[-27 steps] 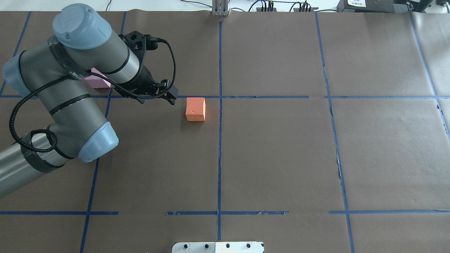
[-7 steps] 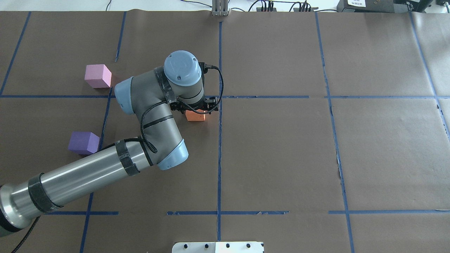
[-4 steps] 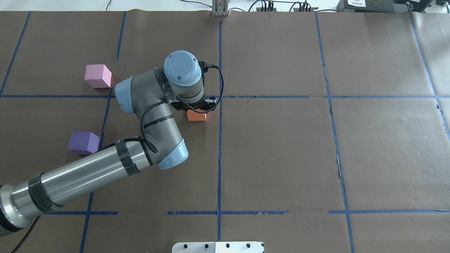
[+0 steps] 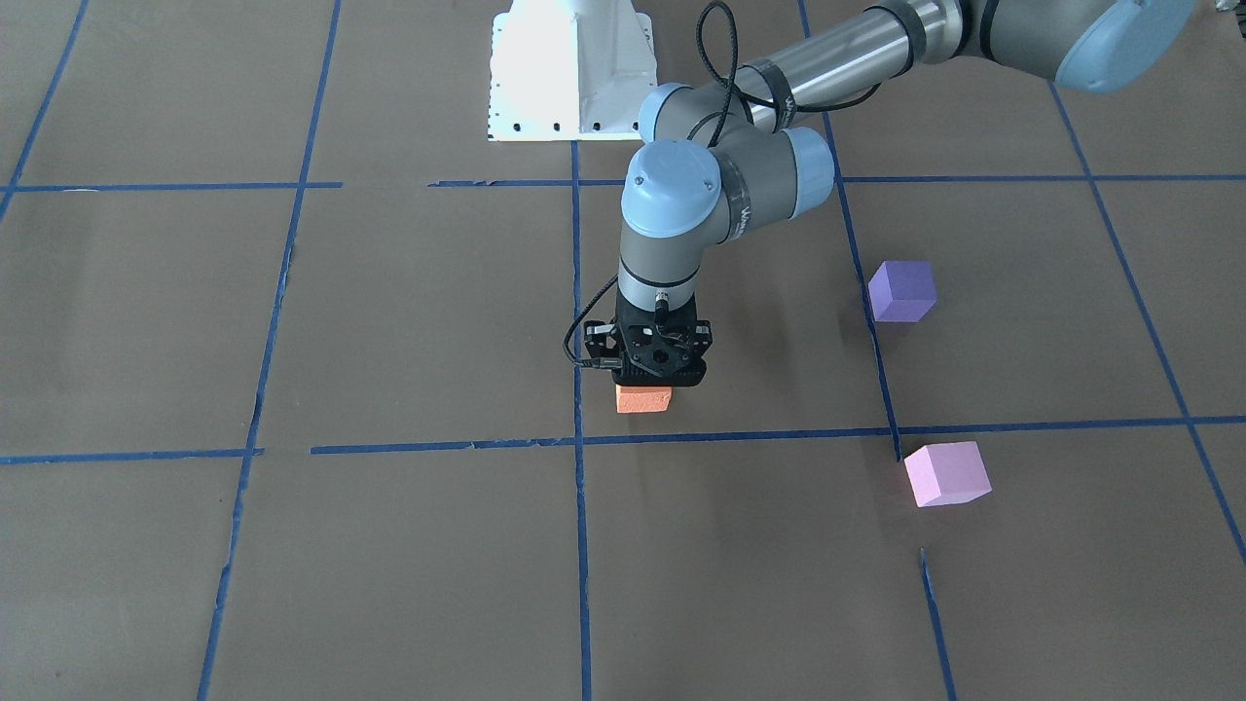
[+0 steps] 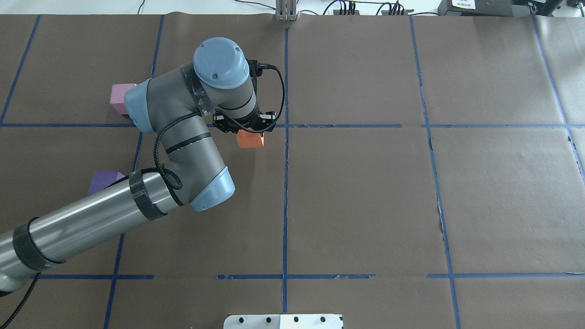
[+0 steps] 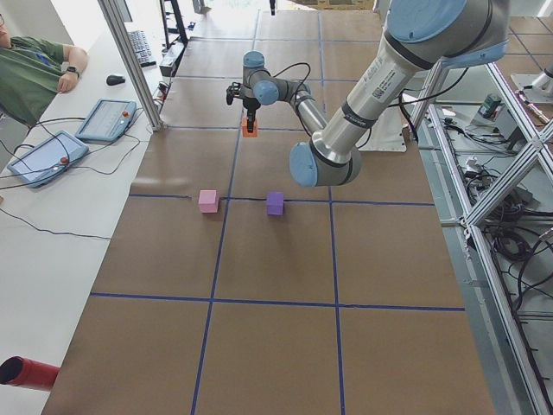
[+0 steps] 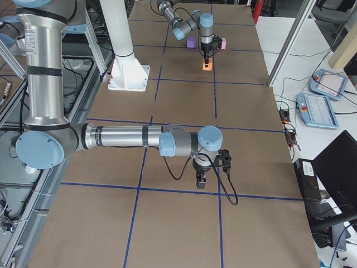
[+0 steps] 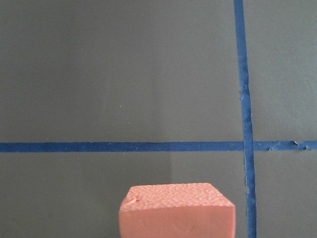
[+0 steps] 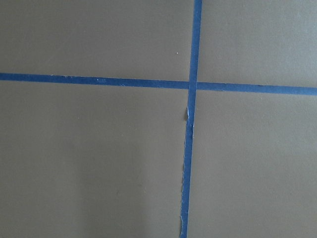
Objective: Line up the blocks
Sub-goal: 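Carry the orange cube toward the gap between pink and purple cubes, then lower the orange cube between the pink and purple cubes and release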
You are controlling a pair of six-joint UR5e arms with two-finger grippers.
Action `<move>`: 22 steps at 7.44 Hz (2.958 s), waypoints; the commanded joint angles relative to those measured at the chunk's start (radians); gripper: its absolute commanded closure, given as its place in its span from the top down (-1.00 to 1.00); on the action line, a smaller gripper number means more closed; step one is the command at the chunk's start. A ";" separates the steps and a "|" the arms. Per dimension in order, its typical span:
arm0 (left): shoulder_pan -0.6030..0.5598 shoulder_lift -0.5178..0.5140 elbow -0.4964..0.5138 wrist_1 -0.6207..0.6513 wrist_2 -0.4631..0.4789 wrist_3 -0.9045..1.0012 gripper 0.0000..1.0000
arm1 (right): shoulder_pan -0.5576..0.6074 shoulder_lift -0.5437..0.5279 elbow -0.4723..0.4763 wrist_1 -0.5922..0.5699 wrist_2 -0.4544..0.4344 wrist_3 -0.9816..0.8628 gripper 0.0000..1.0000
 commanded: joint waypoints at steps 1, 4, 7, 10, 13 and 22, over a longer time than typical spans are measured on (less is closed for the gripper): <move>-0.072 0.215 -0.222 0.018 -0.047 0.000 -1.00 | 0.000 0.001 -0.001 0.000 0.000 0.000 1.00; -0.173 0.352 -0.225 -0.051 -0.045 0.163 -1.00 | 0.000 0.001 0.000 0.000 0.001 0.000 1.00; -0.229 0.420 -0.180 -0.091 -0.045 0.319 -1.00 | 0.000 -0.001 -0.001 0.000 0.001 0.000 1.00; -0.229 0.509 -0.171 -0.217 -0.047 0.305 -1.00 | -0.002 -0.001 -0.001 0.000 0.001 0.000 1.00; -0.220 0.506 -0.130 -0.217 -0.105 0.304 -1.00 | 0.000 -0.001 -0.001 0.000 0.000 0.000 1.00; -0.218 0.502 -0.103 -0.212 -0.196 0.318 0.99 | 0.000 -0.001 -0.002 0.000 0.000 0.000 1.00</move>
